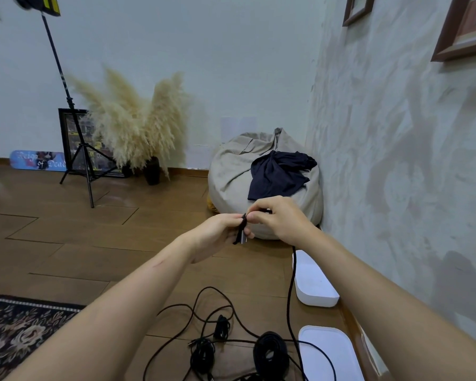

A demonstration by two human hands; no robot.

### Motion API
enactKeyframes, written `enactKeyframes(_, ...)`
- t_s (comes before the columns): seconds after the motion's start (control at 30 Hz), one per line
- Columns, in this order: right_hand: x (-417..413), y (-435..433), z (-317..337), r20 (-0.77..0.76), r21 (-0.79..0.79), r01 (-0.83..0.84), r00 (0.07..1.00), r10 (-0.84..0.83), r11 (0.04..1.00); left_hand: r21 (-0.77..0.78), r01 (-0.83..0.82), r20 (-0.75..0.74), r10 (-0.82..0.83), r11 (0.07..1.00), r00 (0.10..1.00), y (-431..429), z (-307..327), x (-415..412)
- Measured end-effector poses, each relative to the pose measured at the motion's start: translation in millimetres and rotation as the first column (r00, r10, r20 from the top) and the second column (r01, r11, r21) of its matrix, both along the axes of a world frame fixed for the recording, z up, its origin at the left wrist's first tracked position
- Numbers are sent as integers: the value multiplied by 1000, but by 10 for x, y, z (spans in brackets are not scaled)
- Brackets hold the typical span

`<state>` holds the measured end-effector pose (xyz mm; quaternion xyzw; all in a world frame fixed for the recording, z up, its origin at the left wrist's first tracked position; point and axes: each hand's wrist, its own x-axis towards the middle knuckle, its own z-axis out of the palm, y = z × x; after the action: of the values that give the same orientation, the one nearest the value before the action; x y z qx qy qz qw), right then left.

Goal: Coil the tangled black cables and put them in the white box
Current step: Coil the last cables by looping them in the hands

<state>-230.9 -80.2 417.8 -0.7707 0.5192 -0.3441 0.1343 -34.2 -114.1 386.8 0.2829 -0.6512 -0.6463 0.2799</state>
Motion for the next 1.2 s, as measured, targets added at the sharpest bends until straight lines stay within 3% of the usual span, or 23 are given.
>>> enactKeyframes(0.1, -27, -2, 0, 28, 6, 4, 1000, -4, 1000, -62, -3, 43, 5, 998, 999, 13, -14, -3)
enactKeyframes(0.27, -7, -9, 33, 39, -11, 45, 998, -45, 999, -293, -72, 186, 131, 953, 974, 77, -28, -44)
enactKeyframes(0.47, -139, -77, 49, -20, 106, -9, 1000, 11, 994, -395, -73, 226, 174, 916, 959, 115, -34, -60)
enactKeyframes(0.57, -195, -92, 20, 12, 94, -9, 1000, 8, 996, -367, -38, 217, 125, 930, 968, 160, -6, -69)
enactKeyframes(0.67, -245, -89, 27, 196, 59, -4, 981, -7, 998, -335, -13, 169, 74, 942, 983, 201, 112, -66)
enactKeyframes(0.77, -234, -41, 34, 373, 121, -68, 928, 18, 990, -335, -5, 133, 53, 942, 990, 210, 214, -37)
enactKeyframes(0.87, -205, -3, 18, 470, 159, -128, 882, 39, 979, -321, -25, 92, 58, 947, 994, 197, 267, -15)
enactKeyframes(1.07, -75, -19, -89, 553, 191, -113, 833, -12, 975, -224, -30, 13, 34, 974, 999, 166, 319, -12)
enactKeyframes(1.2, 156, 38, -202, 457, 269, -112, 889, -24, 957, -73, -108, -239, 88, 991, 967, 143, 378, -84)
